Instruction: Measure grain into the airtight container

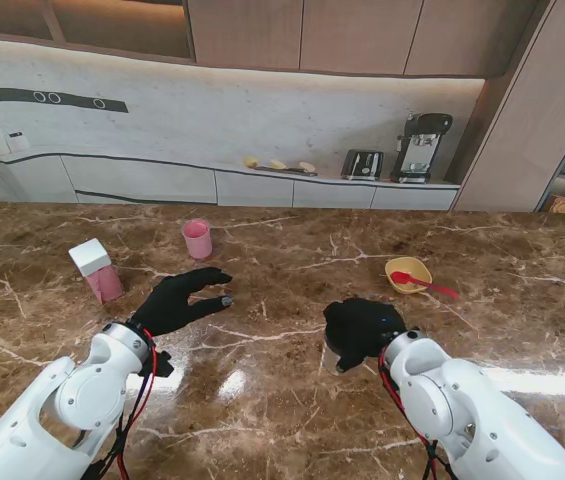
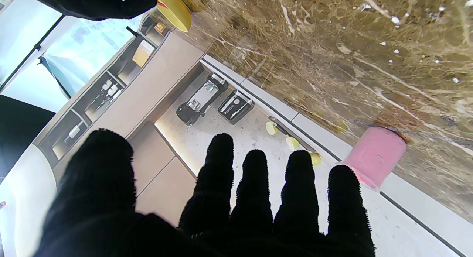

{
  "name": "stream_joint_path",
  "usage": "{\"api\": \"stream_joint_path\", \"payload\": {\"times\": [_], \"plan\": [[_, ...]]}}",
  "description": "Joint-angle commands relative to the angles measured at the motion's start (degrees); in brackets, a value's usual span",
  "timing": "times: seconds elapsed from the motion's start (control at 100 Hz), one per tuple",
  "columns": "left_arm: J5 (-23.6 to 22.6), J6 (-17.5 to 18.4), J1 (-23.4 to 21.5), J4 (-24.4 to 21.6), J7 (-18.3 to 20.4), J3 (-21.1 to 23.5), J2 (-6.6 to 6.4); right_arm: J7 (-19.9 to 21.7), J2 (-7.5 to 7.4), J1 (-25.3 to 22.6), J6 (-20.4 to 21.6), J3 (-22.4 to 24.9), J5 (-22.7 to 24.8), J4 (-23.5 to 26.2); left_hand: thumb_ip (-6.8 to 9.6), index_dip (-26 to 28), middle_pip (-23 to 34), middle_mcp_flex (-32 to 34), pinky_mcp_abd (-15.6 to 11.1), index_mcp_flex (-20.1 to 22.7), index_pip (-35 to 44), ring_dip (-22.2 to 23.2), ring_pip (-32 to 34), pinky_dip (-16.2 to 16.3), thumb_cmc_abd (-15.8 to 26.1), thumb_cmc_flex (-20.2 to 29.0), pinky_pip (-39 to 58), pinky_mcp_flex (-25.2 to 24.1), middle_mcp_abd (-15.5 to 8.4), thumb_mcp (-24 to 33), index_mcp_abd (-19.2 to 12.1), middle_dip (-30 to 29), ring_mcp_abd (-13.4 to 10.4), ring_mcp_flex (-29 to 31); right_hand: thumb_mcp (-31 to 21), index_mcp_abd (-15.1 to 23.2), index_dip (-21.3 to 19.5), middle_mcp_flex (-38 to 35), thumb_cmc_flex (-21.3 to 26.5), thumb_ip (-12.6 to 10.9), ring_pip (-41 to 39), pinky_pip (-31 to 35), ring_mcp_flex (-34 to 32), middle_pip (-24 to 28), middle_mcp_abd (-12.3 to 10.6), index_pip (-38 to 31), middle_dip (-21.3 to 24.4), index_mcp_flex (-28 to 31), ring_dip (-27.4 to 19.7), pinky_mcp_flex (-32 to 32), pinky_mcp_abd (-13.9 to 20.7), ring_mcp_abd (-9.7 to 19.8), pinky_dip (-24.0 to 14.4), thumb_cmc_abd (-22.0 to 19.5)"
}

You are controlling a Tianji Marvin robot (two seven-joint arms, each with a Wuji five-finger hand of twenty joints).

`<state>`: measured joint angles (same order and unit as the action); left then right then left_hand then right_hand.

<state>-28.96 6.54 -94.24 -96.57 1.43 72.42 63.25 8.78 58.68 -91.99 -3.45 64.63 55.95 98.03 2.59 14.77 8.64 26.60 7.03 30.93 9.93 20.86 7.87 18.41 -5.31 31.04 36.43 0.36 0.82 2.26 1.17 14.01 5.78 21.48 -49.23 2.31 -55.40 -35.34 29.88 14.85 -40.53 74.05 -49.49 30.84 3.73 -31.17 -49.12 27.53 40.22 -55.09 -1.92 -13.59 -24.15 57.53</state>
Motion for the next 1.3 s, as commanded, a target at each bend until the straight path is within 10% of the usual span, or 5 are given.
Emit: {"api": "stream_joint_path", "payload": {"times": [0.0, 0.44, 0.91, 1.08, 1.29], "plan": [[-0.21, -0.36, -0.77, -0.15, 0.28, 0.15, -0.01, 1.10, 0.99, 0.25, 1.30, -2.85, -0.49, 0.00, 0.91, 0.22, -0.70, -1.75, 0.39, -1.64, 0.01, -0.37, -1.18, 0.06, 2.51, -0.49, -0.57, -0.88, -0.77, -1.43, -0.76, -0.53, -1.89, -2.06, -20.09, 1.84, -0.98, -8.43, 11.96, -0.50, -9.74, 2.09, -7.36, 8.25, -6.33, -9.18, -4.35, 3.62, 2.71, 0.29, 3.49, 14.20, 0.65, -8.78], [-0.45, -0.07, -1.89, -0.41, 0.95, 1.23, -0.21, 0.85, 1.08, 7.24, 1.10, -16.18, -3.25, -1.07, 0.67, 0.41, -0.61, -1.40, 0.94, -1.36, 0.18, -0.30, -1.02, 0.23, 2.36, -0.19, -0.18, -0.39, -0.84, -1.64, -0.81, -0.39, -1.85, -1.78, -18.57, 0.26, 2.26, -0.74, 4.56, -5.46, -6.53, -2.91, -1.25, 6.95, -5.88, -6.95, 3.40, -0.59, 2.41, 5.71, 3.22, 15.41, -1.05, -13.30], [2.87, 4.20, -1.22, 5.11, 8.02, 0.05, -1.62, 6.84, -0.14, 2.61, 3.98, -12.24, 0.33, 5.96, 2.41, -2.47, 0.24, -9.59, -2.24, -10.45, -3.36, -0.74, -2.51, -1.29, -10.30, 1.55, -3.95, -2.96, -1.69, 1.43, 2.74, -0.03, -3.95, -7.84, 12.18, -5.48, 3.85, 20.47, -10.35, -12.11, 23.06, -33.51, 25.52, -10.38, -4.02, 15.69, 16.99, -15.85, -15.54, 41.87, -4.32, 12.63, -5.64, -23.16], [4.06, 3.61, -0.21, 5.60, 15.05, -0.95, -3.02, 6.34, -0.06, 1.70, 4.47, -11.64, 0.48, 7.25, -2.65, -3.64, 0.17, -16.08, -4.14, -17.34, -5.14, -1.98, -4.49, -4.27, -18.12, 5.87, -20.29, -3.21, -2.77, 2.31, 3.43, -0.23, -5.54, -15.31, 11.15, -6.54, 4.94, 21.65, -12.94, -12.70, 25.49, -35.93, 27.14, -12.74, -3.51, 18.41, 18.46, -17.20, -16.68, 43.93, -3.87, 12.08, -5.64, -21.71], [3.36, 2.29, 2.51, 7.63, 18.69, -4.55, -3.89, 4.55, 0.20, 0.03, 4.70, -9.76, 2.75, 9.35, -4.64, -1.90, -6.88, -19.58, -3.60, -23.49, -9.38, -2.51, -6.14, 3.88, -23.24, 7.08, -30.81, -3.68, -3.53, 4.38, 0.20, 0.64, -5.35, -19.19, 10.46, -6.64, 5.13, 21.18, -14.39, -12.62, 25.91, -36.97, 27.39, -12.99, -3.38, 18.69, 18.77, -16.75, -16.94, 44.55, -3.04, 11.97, -5.66, -21.60]]}}
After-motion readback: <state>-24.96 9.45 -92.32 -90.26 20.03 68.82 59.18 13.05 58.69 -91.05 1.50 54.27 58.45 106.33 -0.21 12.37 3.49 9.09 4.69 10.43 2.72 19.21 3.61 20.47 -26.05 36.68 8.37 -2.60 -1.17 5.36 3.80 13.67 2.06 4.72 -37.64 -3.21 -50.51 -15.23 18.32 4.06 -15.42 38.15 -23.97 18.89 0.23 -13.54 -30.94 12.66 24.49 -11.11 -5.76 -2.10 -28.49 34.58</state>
